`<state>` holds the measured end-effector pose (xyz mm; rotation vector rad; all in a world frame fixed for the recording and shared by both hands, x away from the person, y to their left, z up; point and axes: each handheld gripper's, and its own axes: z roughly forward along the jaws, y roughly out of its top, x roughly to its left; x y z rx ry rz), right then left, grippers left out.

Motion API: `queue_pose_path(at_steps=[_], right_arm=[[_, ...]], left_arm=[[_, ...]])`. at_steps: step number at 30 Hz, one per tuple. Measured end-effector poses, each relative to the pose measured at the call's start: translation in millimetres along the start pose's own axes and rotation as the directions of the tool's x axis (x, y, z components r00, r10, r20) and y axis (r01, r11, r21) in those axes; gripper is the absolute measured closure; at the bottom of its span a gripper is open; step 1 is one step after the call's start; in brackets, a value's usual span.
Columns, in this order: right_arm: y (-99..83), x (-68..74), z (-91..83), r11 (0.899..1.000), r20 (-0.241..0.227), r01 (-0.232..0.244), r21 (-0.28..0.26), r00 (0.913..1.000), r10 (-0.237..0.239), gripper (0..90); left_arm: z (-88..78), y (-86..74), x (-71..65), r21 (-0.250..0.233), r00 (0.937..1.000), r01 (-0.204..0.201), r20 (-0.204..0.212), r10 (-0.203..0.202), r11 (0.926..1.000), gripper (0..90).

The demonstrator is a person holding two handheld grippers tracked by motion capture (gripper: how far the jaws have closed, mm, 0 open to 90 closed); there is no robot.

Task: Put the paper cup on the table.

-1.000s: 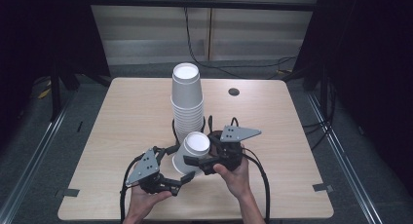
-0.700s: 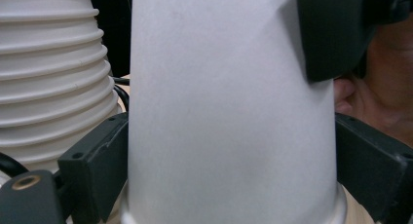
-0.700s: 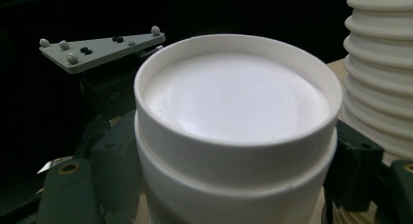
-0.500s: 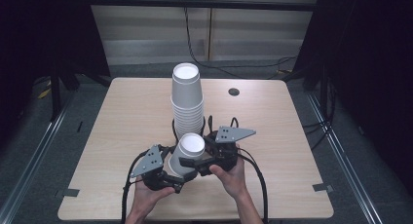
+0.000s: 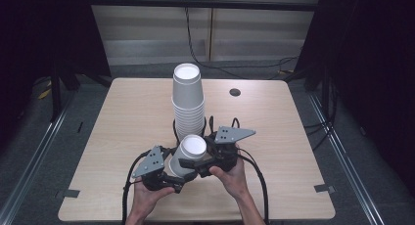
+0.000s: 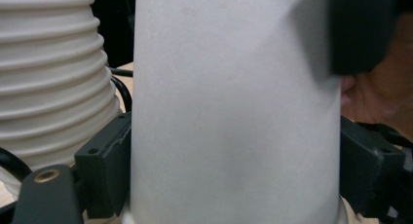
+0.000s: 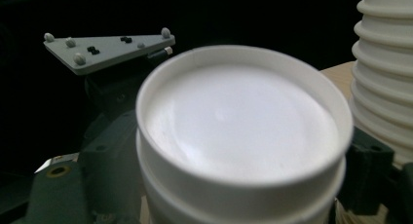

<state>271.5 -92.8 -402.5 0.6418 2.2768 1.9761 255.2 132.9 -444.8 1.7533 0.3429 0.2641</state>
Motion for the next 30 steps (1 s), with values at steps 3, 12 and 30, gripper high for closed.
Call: queue_pose_path(at_steps=[3,12,30], right_arm=[[0.4,-0.5,-0.1,1.000,0.001,-0.009,-0.008,1.0000,0.009,13.2],[-2.0,-2.8,-7.3,1.000,0.024,-0.014,-0.024,0.9996,0.014,13.0],[-6.7,-4.9,-22.0,1.000,0.026,-0.010,-0.016,0.9996,0.010,12.7]], left_arm=[[0.3,-0.9,0.1,0.007,0.9999,0.009,0.009,-0.009,0.9999,15.1],[-3.1,-6.0,4.4,0.032,0.9992,0.040,0.005,-0.040,0.9987,15.1],[-14.9,-8.9,11.9,0.162,0.9997,-0.006,-0.023,0.010,0.9868,15.2]])
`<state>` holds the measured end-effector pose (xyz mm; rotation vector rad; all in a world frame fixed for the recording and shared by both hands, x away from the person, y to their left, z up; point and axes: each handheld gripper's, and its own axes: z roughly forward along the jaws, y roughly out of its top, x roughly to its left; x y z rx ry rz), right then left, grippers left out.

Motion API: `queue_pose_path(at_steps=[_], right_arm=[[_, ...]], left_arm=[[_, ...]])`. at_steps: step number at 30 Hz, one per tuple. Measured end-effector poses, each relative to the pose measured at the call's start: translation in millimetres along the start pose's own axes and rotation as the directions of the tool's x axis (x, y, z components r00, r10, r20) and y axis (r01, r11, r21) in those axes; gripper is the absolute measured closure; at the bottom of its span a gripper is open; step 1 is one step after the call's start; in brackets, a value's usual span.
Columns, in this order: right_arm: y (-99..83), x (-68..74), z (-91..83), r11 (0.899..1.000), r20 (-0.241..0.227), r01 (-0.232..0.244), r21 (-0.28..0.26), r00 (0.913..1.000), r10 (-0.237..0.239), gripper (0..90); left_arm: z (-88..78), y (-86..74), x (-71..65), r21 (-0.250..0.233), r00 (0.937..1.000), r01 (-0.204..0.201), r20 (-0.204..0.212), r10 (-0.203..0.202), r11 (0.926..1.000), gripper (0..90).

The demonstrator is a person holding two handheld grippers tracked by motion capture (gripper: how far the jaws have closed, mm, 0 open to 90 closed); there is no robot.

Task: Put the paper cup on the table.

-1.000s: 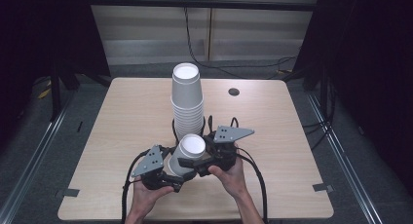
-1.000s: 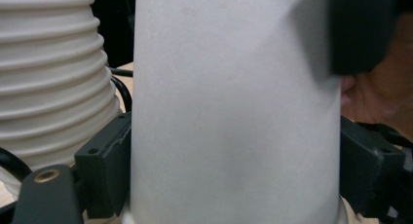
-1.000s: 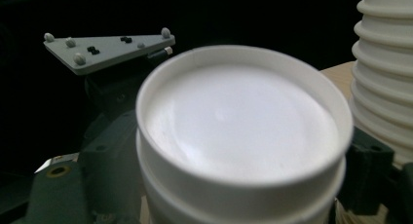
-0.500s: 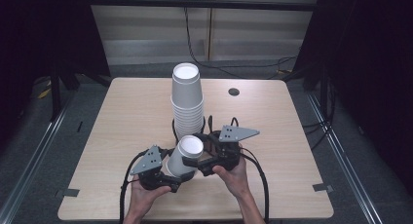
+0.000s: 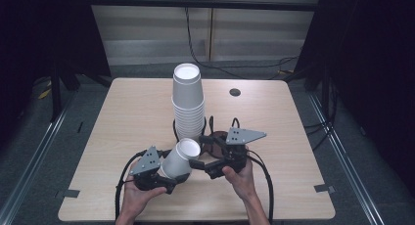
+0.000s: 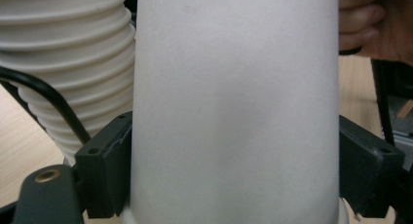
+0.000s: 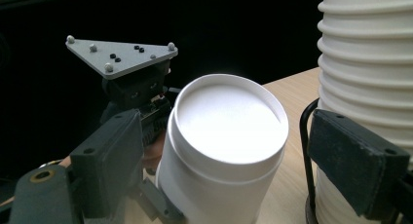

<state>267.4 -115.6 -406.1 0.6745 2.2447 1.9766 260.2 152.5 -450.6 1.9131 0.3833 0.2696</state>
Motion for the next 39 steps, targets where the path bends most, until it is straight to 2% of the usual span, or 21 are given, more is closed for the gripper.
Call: queue_pose_path(at_steps=[3,5,7,13,15,16,19,22,24,27,30,33,36,39], right_arm=[[-2.0,-0.5,-2.0,1.000,0.022,-0.003,0.021,0.9997,0.003,12.7],[-3.2,-0.9,-2.9,0.999,0.032,-0.003,0.034,0.9995,0.002,12.7],[-3.6,-1.1,-3.9,0.999,0.034,-0.001,0.045,0.9994,-0.001,12.8],[-4.3,-0.9,-8.7,0.997,0.033,0.029,0.073,0.9990,-0.031,12.7],[-5.1,-1.2,-9.7,0.995,0.031,0.032,0.093,0.9989,-0.036,12.8],[-5.5,-1.4,-10.1,0.994,0.038,0.037,0.102,0.9984,-0.041,12.8],[-6.8,-2.1,-10.2,0.991,0.061,0.035,0.130,0.9972,-0.043,12.9],[-8.3,-2.3,-9.6,0.984,0.073,0.038,0.177,0.9960,-0.051,13.0],[-8.5,-2.2,-9.3,0.976,0.073,0.049,0.211,0.9952,-0.065,13.1],[-8.5,-3.9,-10.4,0.973,0.058,0.055,0.226,0.9959,-0.069,13.1],[-8.7,-3.7,-11.2,0.963,0.068,0.063,0.262,0.9942,-0.084,13.1],[-9.2,-3.5,-10.4,0.954,0.060,0.064,0.292,0.9946,-0.085,13.2],[-10.3,-5.2,-9.3,0.945,0.049,0.043,0.325,0.9969,-0.062,13.1],[-11.3,-6.6,-8.4,0.934,0.048,0.042,0.355,0.9968,-0.064,13.1]], left_arm=[[-1.0,-1.1,-0.2,0.008,1.0000,0.005,0.001,-0.005,1.0000,15.2],[-2.1,-0.9,0.0,0.027,1.0000,-0.010,0.000,0.010,0.9996,15.2],[-2.6,-0.4,-0.1,0.050,0.9997,-0.024,0.003,0.024,0.9985,15.2],[-2.5,-1.2,0.6,0.064,0.9998,-0.020,0.011,0.019,0.9977,15.2],[-2.6,-0.3,0.9,0.084,0.9995,-0.032,0.008,0.031,0.9959,15.2],[-2.9,0.3,1.3,0.093,0.9991,-0.041,0.007,0.041,0.9948,15.2],[-3.5,1.0,4.0,0.101,0.9993,-0.036,-0.002,0.036,0.9942,15.2],[-3.2,1.8,7.2,0.123,0.9993,-0.035,-0.006,0.036,0.9918,15.3],[-2.5,4.4,7.8,0.151,0.9982,-0.058,-0.007,0.060,0.9868,15.4],[-1.1,7.0,6.5,0.161,0.9976,-0.070,0.010,0.069,0.9844,15.4],[-1.2,7.4,6.5,0.186,0.9963,-0.085,0.014,0.084,0.9789,15.5],[-0.6,7.6,5.7,0.200,0.9964,-0.085,0.014,0.084,0.9760,15.6],[-0.6,11.4,5.2,0.230,0.9946,-0.104,0.013,0.103,0.9676,15.6],[-0.4,12.3,7.1,0.240,0.9944,-0.104,0.007,0.105,0.9652,15.6]])
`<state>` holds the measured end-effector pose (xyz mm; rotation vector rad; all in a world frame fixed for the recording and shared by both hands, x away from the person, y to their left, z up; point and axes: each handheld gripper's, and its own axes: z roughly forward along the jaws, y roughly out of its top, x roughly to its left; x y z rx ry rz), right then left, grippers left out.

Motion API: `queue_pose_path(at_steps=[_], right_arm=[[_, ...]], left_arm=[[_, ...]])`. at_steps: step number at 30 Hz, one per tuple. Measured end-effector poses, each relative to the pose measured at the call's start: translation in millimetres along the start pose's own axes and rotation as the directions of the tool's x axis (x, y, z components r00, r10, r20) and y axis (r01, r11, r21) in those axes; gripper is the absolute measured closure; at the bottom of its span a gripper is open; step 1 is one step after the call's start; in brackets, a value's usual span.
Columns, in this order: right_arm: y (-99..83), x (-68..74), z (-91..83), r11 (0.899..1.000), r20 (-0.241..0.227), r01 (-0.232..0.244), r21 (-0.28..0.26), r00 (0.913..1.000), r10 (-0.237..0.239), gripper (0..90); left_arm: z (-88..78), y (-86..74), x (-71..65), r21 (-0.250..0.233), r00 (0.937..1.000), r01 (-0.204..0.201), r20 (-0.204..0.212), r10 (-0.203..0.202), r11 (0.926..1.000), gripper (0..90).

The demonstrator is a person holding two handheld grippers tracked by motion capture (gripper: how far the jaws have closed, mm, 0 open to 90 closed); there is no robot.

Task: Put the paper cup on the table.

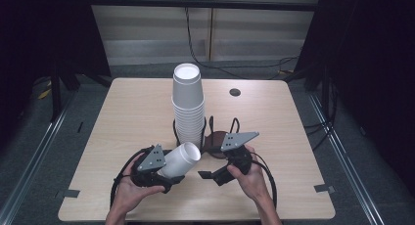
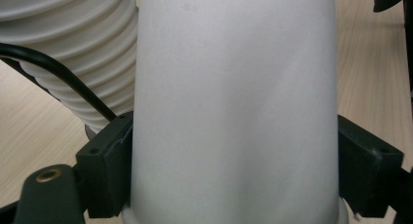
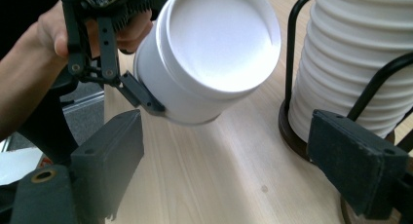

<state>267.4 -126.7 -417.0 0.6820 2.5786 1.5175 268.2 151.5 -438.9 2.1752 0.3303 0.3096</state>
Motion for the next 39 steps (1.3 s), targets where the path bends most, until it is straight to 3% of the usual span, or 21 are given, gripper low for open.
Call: queue_pose_path(at_steps=[8,12,17,21,25,30,33,39], right_arm=[[3.1,-0.9,3.8,0.995,-0.001,0.035,0.093,0.9994,-0.035,14.2],[6.8,-0.4,4.3,0.990,-0.015,0.063,0.130,0.9980,-0.062,15.0],[7.6,-2.3,5.8,0.977,-0.048,0.082,0.197,0.9961,-0.074,16.1],[7.8,-4.7,6.7,0.973,-0.051,0.085,0.216,0.9958,-0.076,16.0],[8.3,-5.8,7.2,0.970,-0.058,0.087,0.225,0.9955,-0.075,16.1],[8.8,-5.8,8.4,0.959,-0.060,0.104,0.264,0.9940,-0.091,19.4],[9.2,-7.2,9.1,0.957,-0.079,0.111,0.270,0.9925,-0.093,19.4],[9.3,-11.1,13.1,0.952,-0.106,0.089,0.294,0.9926,-0.060,18.1]], left_arm=[[2.7,5.2,0.0,0.074,0.9991,-0.043,0.004,0.042,0.9964,15.7],[5.7,8.4,-2.0,0.086,0.9982,-0.059,0.018,0.057,0.9945,15.7],[7.4,13.6,-3.0,0.142,0.9954,-0.096,0.023,0.093,0.9852,15.7],[8.4,16.9,-3.9,0.148,0.9939,-0.107,0.040,0.102,0.9831,15.7],[11.0,18.0,-6.9,0.181,0.9921,-0.124,0.040,0.119,0.9756,15.7],[9.0,21.6,-6.8,0.208,0.9886,-0.151,0.026,0.148,0.9665,15.7],[9.5,22.9,-6.8,0.213,0.9886,-0.151,0.037,0.146,0.9653,15.7],[12.4,23.0,-7.0,0.246,0.9863,-0.164,0.055,0.155,0.9552,15.7]])
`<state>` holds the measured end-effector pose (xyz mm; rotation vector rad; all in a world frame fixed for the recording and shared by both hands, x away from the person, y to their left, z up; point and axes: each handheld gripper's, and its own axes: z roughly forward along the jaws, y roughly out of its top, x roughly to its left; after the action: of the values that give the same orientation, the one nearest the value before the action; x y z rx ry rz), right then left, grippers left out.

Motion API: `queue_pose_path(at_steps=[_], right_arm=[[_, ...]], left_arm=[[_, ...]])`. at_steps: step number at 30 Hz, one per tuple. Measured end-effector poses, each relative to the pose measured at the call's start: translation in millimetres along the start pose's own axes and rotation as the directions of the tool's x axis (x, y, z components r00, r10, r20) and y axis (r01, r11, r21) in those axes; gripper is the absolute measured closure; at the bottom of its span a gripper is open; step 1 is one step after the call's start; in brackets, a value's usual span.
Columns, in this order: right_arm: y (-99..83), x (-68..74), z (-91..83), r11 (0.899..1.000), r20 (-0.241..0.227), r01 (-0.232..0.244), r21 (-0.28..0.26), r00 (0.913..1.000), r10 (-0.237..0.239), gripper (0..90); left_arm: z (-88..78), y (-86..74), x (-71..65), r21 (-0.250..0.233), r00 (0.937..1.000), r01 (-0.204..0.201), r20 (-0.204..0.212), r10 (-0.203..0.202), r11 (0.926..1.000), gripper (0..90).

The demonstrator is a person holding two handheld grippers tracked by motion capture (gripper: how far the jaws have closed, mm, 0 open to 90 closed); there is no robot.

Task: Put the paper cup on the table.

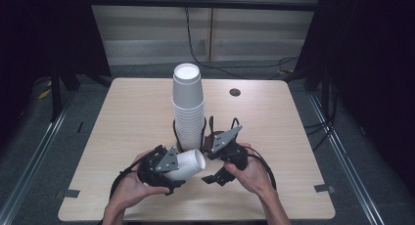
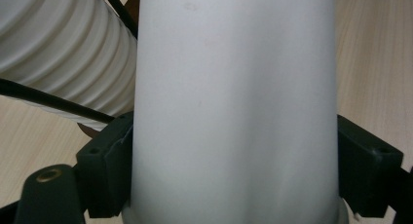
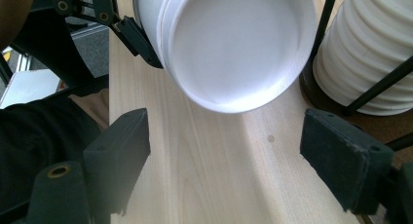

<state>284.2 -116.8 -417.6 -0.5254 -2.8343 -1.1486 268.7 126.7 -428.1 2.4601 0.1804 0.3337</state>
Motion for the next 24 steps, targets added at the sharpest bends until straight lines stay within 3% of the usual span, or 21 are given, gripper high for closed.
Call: queue_pose_path(at_steps=[5,10,13,21,24], right_arm=[[3.3,1.5,1.7,1.000,0.003,0.014,0.027,0.9999,-0.015,15.1],[6.0,1.0,3.1,0.999,-0.006,0.025,0.038,0.9997,-0.025,14.1],[8.2,1.9,6.8,0.997,-0.005,0.034,0.072,0.9994,-0.034,15.1],[10.4,-1.6,12.1,0.995,-0.049,0.032,0.095,0.9984,-0.028,18.3],[11.6,-1.5,13.6,0.993,-0.054,0.032,0.115,0.9982,-0.026,17.3]], left_arm=[[-0.3,2.7,-1.1,0.025,0.9996,-0.022,-0.018,0.023,0.9995,15.7],[0.5,4.8,-1.7,0.033,0.9993,-0.036,-0.004,0.037,0.9988,15.8],[2.2,6.2,-2.7,0.040,0.9991,-0.042,0.003,0.042,0.9983,15.8],[7.0,7.7,-5.2,0.049,0.9984,-0.056,0.012,0.055,0.9973,15.8],[10.9,9.0,-7.4,0.058,0.9974,-0.066,0.034,0.064,0.9961,15.8]])
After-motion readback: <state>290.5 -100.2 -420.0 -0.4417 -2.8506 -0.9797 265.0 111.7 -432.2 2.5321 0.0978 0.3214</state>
